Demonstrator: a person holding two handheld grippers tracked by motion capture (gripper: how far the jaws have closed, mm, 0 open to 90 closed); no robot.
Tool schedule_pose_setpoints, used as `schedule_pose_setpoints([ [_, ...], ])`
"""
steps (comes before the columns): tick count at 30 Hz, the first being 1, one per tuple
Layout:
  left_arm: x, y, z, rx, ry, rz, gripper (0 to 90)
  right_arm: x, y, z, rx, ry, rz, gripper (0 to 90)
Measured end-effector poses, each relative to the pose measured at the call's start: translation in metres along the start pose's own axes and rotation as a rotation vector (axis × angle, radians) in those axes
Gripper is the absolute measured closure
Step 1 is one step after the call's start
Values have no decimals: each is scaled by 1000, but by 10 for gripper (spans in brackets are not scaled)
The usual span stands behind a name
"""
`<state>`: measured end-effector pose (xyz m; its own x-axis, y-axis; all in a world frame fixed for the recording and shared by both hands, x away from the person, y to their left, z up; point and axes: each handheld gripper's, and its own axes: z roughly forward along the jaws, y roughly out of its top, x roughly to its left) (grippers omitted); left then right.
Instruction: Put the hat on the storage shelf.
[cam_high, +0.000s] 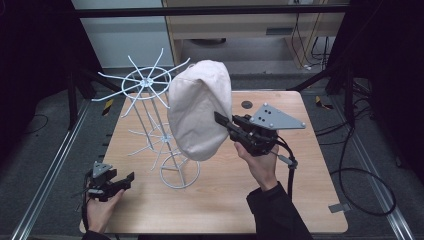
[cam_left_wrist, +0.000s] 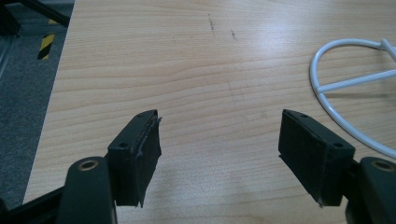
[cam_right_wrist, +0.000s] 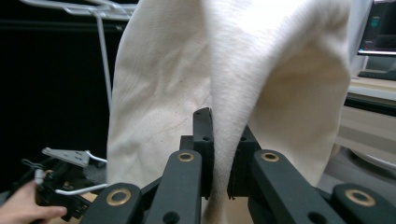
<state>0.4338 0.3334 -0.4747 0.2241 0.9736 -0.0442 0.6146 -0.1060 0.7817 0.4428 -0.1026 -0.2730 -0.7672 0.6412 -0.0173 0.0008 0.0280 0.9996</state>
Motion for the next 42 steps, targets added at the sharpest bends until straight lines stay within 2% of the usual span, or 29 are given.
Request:
schedule_pose_setpoints([
  [10,0,0,0,1,-1,1,294,2,-6,8,28,-1,2,843],
  [22,0,0,0,2,0,0,293,0,-10,12,44,-20,-6,793],
  [30,0,0,0,2,-1,0,293,0,-11,12,44,-35,-2,671],
  [38,0,0,0,7,-3,3,293,-4,-13,6,17,-46,42,512],
  [42,0,0,0,7,-1,3,293,-6,-14,1,9,-66,51,438],
])
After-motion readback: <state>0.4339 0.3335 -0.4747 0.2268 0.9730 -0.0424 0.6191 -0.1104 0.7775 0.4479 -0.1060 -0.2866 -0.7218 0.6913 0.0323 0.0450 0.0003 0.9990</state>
